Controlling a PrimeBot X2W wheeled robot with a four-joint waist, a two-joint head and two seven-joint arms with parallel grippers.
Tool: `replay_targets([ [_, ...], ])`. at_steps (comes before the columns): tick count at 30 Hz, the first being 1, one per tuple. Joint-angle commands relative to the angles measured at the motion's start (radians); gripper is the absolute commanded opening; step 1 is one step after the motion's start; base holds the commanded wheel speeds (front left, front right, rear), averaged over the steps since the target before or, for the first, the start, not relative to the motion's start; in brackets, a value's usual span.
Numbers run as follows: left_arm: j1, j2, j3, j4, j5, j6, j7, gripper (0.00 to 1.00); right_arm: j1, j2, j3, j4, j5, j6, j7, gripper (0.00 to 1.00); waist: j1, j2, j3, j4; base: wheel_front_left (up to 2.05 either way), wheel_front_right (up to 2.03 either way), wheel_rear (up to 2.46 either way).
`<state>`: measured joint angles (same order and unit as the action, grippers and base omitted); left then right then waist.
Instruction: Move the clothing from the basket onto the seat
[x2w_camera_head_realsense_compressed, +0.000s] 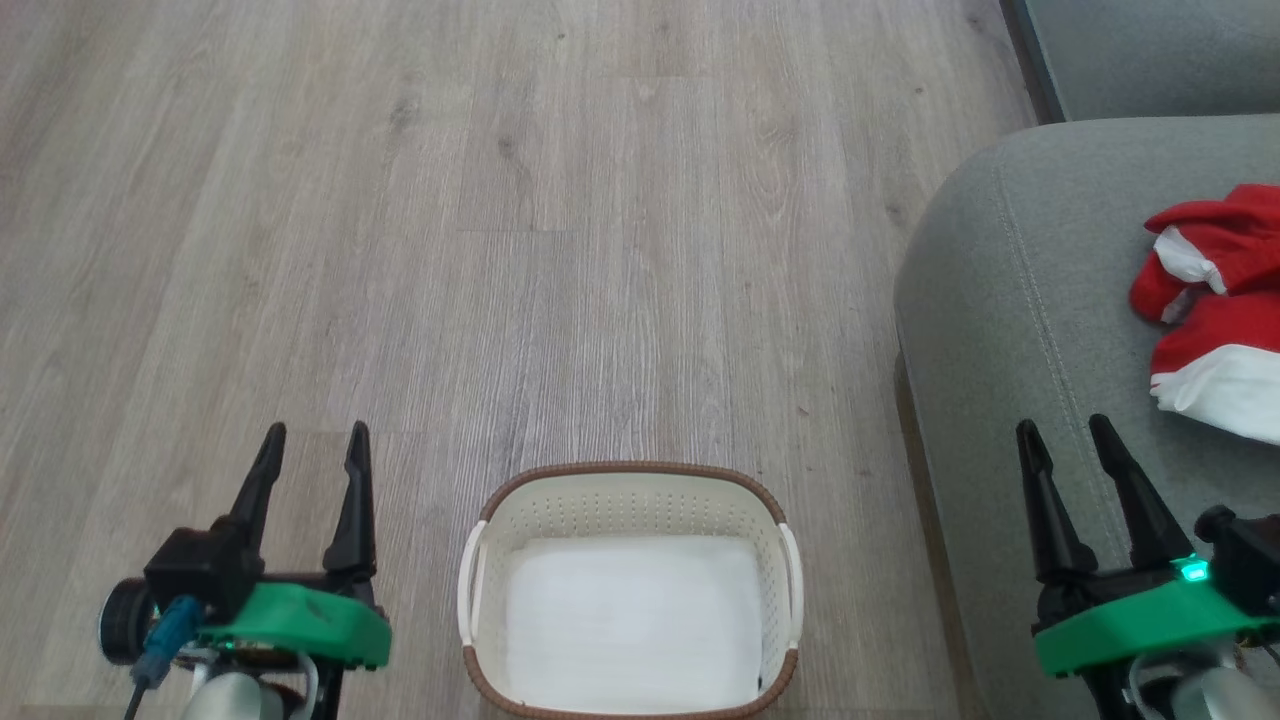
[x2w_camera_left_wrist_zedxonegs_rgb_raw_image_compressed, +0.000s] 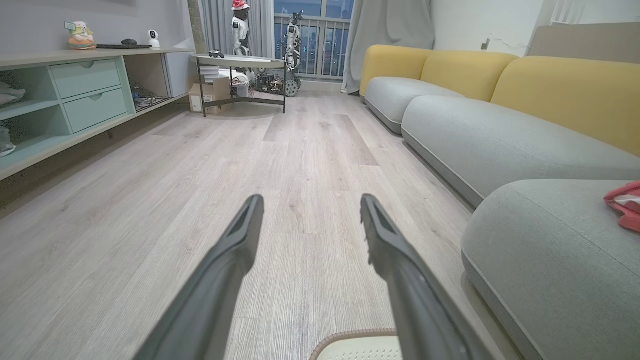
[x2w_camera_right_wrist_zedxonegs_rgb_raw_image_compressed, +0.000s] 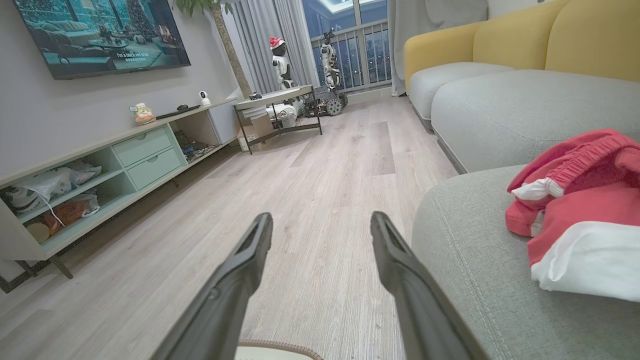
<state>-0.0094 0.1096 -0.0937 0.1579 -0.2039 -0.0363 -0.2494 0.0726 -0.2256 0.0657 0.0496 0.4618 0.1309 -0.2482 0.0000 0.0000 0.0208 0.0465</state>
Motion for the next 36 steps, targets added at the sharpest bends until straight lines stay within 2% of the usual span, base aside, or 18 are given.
replay_targets([
  [1,-0.026,0.001,0.04,-0.026,0.014,-0.007,-0.012,1.0,-0.041,-0.029,0.017,-0.027,0.008,0.0,-0.013,1.0,0.0,0.0,0.0,0.0,0.0,0.0,0.0],
  [11,-0.033,-0.009,0.051,0.004,0.019,-0.025,-0.012,1.0,-0.043,-0.027,0.024,-0.016,0.011,0.0,-0.013,1.0,0.0,0.0,0.0,-0.003,0.0,0.0,0.0],
  [12,-0.001,-0.015,0.01,0.035,0.008,-0.026,0.0,0.0,0.0,0.0,0.006,0.015,0.006,0.0,0.0,0.0,0.0,0.0,0.0,-0.003,0.0,0.0,0.0],
  [18,0.036,-0.025,0.008,0.124,-0.003,-0.026,0.007,0.0,0.027,0.014,0.022,0.106,0.015,0.0,0.004,0.0,0.0,0.0,0.0,-0.003,0.0,0.0,0.0],
  [36,0.018,-0.03,0.035,0.119,-0.195,-0.035,0.055,0.0,-0.001,0.031,0.002,0.118,0.176,0.0,0.047,0.0,0.0,0.0,-0.002,-0.009,0.0,0.0,0.0],
])
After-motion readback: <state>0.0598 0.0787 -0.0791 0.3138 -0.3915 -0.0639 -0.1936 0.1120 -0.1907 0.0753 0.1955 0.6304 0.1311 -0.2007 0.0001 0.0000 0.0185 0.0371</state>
